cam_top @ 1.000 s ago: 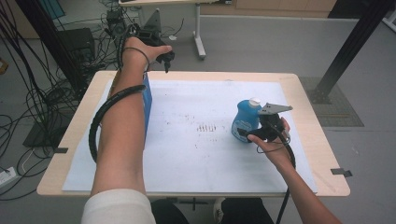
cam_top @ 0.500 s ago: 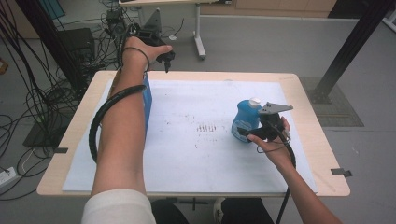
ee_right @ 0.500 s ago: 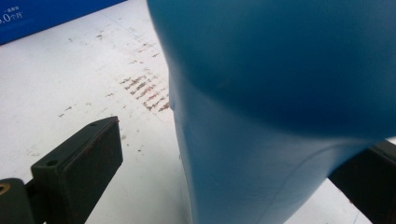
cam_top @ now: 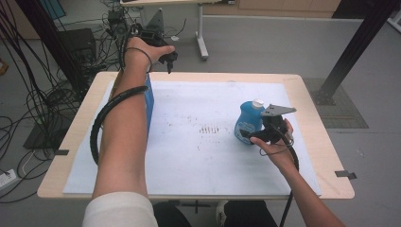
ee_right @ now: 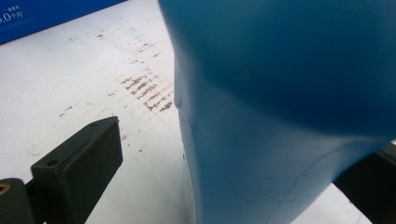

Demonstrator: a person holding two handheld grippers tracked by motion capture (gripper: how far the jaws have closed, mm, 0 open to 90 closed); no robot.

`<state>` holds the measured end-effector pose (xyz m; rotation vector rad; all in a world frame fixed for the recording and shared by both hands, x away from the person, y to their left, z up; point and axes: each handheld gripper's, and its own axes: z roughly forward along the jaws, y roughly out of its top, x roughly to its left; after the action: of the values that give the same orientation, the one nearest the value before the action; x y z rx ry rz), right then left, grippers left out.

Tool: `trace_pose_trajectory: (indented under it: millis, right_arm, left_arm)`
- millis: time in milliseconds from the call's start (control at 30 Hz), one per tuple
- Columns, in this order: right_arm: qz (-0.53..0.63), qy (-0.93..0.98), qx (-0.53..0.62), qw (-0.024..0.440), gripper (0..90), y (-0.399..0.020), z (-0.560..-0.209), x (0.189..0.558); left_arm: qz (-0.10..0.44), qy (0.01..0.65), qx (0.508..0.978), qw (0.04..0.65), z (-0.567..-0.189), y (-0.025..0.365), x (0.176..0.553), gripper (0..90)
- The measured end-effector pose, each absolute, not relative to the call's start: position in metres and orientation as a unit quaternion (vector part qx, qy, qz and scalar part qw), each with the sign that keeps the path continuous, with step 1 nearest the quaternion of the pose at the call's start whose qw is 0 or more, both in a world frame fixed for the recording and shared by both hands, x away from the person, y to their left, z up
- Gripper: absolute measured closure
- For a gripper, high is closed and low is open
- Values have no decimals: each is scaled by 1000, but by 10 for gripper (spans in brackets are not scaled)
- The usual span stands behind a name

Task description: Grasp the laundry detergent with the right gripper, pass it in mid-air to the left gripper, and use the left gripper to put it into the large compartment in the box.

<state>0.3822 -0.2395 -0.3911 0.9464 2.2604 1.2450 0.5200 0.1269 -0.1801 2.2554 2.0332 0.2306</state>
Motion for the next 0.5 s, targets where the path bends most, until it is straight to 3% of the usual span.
trace_pose_trajectory:
  millis: [500]
  right_arm:
    - [443, 807, 335, 198, 17, -240, -390, 382]
  left_arm:
    - [75, 664, 743, 50, -178, 125, 520, 74]
